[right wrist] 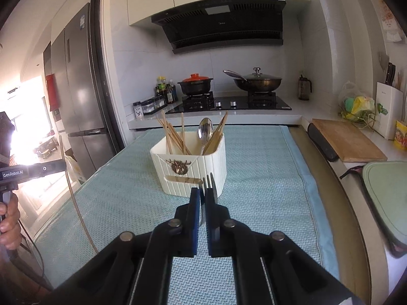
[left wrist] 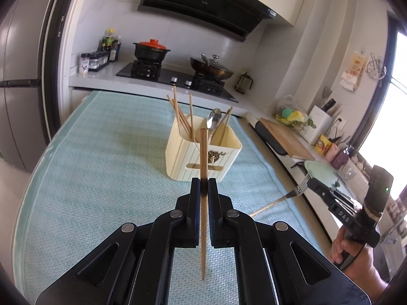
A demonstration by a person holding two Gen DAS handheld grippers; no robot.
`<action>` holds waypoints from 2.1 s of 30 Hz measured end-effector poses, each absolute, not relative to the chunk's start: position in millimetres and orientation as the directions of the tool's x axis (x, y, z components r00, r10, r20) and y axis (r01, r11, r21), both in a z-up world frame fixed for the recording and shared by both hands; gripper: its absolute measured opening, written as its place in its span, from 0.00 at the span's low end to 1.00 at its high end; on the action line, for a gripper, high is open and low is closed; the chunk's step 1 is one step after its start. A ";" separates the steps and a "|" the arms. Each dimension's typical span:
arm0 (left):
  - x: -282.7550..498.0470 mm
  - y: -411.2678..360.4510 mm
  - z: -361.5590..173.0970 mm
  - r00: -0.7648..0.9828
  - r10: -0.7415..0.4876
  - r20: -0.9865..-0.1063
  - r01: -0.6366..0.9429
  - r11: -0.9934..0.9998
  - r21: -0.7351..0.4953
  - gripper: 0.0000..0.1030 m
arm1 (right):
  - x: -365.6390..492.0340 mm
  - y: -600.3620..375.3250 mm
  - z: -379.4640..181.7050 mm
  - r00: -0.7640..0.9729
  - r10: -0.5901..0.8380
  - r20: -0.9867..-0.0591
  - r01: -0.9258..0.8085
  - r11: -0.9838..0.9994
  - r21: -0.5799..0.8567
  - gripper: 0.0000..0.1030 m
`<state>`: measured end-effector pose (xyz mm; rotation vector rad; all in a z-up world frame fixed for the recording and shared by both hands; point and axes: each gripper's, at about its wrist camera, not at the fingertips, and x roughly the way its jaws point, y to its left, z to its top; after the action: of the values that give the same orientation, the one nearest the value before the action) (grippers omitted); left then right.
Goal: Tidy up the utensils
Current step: 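Carry the left tool's chopstick into the holder while the right tool lowers the fork in, then open both tools to release the chopstick and fork in the holder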
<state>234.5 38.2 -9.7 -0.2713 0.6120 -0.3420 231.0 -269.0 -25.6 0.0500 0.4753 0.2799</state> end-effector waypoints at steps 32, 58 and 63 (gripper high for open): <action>373.7 29.9 98.6 0.827 -0.396 -0.399 0.281 0.906 -0.316 0.03 | 336.3 -252.4 113.3 0.920 0.289 -0.263 -0.287 0.957 0.047 0.04; 516.6 -10.9 -37.6 0.665 -0.321 -0.675 0.144 0.941 -0.306 0.41 | 518.0 -193.3 4.5 0.763 0.328 -0.556 -0.333 0.938 0.097 0.02; 482.6 1.2 -12.4 0.760 -0.227 -0.609 0.110 0.968 -0.225 0.79 | 496.3 -212.1 40.5 0.821 0.316 -0.476 -0.290 0.948 0.130 0.18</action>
<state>482.6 1.2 -12.4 -0.1799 0.6843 -0.1847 496.3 -212.1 40.5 0.0521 0.5157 0.3227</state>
